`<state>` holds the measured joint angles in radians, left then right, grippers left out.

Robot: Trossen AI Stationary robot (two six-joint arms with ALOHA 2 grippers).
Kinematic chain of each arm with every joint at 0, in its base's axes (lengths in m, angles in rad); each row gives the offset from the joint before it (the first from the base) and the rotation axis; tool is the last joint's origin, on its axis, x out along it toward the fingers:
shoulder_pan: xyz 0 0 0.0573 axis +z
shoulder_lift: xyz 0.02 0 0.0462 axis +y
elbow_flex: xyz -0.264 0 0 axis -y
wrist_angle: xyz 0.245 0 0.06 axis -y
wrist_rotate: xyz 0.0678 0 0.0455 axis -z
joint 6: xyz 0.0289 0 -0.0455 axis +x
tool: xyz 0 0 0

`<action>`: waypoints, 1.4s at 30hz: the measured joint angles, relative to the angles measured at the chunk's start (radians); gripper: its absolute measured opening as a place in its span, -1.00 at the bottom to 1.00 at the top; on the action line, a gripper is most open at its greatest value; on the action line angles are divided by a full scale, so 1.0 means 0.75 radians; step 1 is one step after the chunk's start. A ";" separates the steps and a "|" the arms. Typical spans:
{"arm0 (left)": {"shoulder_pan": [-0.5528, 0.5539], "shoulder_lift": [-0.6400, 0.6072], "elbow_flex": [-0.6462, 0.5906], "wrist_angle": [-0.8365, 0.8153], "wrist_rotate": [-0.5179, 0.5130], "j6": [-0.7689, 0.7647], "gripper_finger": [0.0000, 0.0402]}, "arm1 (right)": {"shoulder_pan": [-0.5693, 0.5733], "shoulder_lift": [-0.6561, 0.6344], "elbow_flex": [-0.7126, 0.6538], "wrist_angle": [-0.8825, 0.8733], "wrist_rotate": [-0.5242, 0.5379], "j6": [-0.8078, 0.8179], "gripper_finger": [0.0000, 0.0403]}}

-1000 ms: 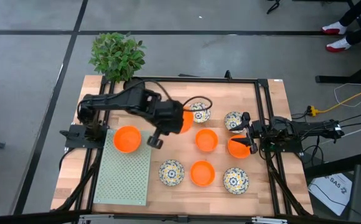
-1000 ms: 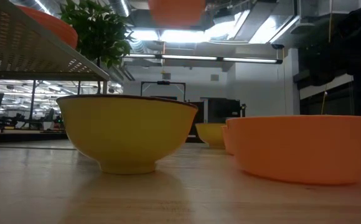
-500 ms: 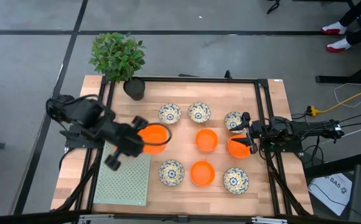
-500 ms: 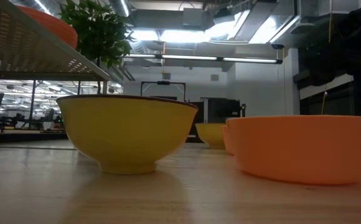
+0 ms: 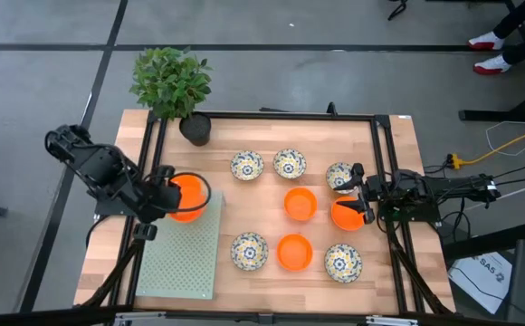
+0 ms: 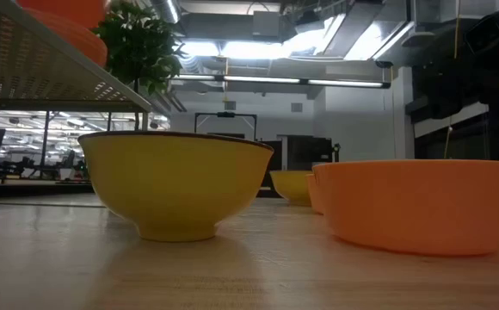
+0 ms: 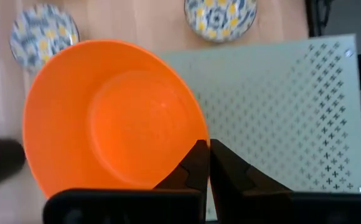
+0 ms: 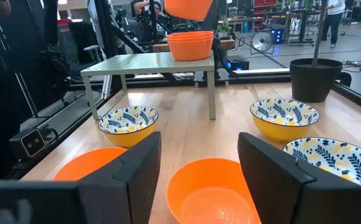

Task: Pick & Place Mini bowls
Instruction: Stack the orange bowl on top of the orange bowl on the shelf

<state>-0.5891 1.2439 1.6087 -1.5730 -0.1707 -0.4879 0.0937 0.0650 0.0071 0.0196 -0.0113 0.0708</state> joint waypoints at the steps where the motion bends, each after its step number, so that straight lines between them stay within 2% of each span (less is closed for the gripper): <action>1: -0.017 -0.013 -0.030 0.003 0.000 -0.037 -0.99 | 0.000 0.000 0.000 0.000 0.000 0.000 0.06; 7: -0.060 -0.054 -0.158 0.002 -0.071 -0.175 -0.98 | 0.000 0.000 0.000 0.000 0.000 0.000 0.06; 13: -0.060 -0.028 -0.191 0.005 -0.160 -0.202 -0.98 | 0.000 0.000 0.000 0.000 0.000 0.000 0.06; 22: -0.106 0.031 -0.191 0.080 -0.155 -0.086 -0.98 | 0.000 0.000 0.000 0.000 0.000 -0.001 0.06; 28: -0.120 0.067 -0.191 0.083 -0.116 -0.084 -0.98 | 0.000 0.000 0.000 0.001 0.000 -0.001 0.06; 42: -0.158 0.083 -0.221 0.114 -0.130 -0.135 -0.98 | 0.000 0.000 0.000 0.000 0.000 -0.001 0.06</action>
<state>-0.7075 1.3064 1.4431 -1.4878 -0.2681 -0.5892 0.0937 0.0650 0.0071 0.0196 -0.0113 0.0704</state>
